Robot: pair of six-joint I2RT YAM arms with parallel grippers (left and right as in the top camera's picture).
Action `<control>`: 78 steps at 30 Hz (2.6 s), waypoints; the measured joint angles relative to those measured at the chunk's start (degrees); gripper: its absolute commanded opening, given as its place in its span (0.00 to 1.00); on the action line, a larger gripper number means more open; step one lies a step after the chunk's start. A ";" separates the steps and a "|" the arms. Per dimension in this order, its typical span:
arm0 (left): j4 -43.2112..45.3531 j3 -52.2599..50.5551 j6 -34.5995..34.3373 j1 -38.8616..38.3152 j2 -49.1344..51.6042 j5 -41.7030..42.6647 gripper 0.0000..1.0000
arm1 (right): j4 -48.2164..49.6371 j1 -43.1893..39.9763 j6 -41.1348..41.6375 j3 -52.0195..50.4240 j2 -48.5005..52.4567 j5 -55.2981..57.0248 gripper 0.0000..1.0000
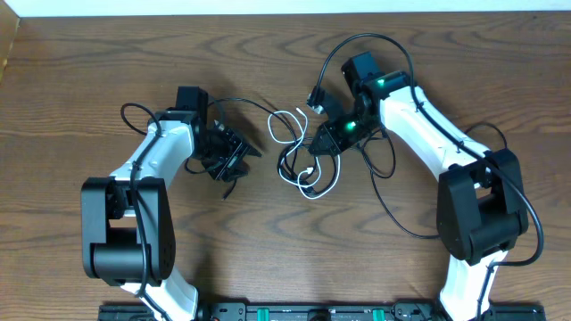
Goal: Untangle cables
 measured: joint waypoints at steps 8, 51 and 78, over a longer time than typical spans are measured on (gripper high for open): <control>1.86 0.00 0.11 0.28 0.00 -2.25 0.53 | -0.74 7.96 -5.27 -0.07 0.00 4.15 0.25; 1.31 0.00 0.37 7.67 0.00 -11.47 0.98 | 2.47 22.67 -6.93 -0.35 0.00 34.93 0.35; 1.31 0.00 0.37 7.67 0.00 -11.47 0.98 | 12.55 24.20 -8.66 -7.48 0.00 37.29 0.30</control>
